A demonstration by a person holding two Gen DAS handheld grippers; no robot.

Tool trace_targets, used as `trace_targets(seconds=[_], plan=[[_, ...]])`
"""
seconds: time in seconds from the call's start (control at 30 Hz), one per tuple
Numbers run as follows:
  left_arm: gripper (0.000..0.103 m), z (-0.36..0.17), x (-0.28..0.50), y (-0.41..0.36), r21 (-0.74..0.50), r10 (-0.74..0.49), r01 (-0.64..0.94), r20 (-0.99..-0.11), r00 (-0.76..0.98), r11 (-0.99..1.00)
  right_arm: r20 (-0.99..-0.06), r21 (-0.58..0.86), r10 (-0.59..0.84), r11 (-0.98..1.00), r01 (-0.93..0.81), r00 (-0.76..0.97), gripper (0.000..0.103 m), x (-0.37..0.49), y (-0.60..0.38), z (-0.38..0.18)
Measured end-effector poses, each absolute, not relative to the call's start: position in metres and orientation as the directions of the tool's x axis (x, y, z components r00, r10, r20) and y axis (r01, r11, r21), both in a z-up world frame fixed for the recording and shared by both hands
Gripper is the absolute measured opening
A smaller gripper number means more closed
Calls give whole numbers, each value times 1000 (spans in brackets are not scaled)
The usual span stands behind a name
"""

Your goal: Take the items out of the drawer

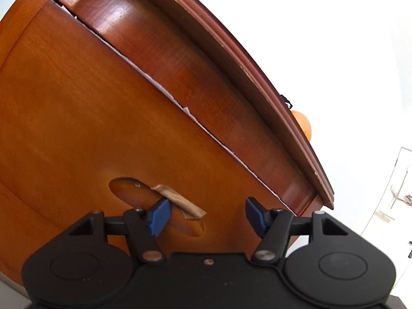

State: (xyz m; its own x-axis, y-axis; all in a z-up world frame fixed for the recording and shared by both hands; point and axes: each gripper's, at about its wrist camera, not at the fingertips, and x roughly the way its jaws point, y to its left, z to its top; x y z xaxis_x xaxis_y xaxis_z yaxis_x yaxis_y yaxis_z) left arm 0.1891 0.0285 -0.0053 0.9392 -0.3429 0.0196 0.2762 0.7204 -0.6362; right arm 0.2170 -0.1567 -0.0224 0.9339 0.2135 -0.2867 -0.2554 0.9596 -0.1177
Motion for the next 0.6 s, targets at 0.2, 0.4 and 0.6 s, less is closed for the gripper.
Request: trace_targets(seconds=[0.2,0.4,0.6], plan=[[67,-4,187,32,-635,-357,294,30,934,714,-299,-110,217,959,-260,929,102,227,-156,-29],[65,-3,181,33,-639,-354,295,39,935,710,-300,-107,216,960,-258,929,102,215,-151,-35],[65,-1,171,34,-643,-353,294,39,935,707,-303,-87,224,962,-261,926,102,204,-148,-36]])
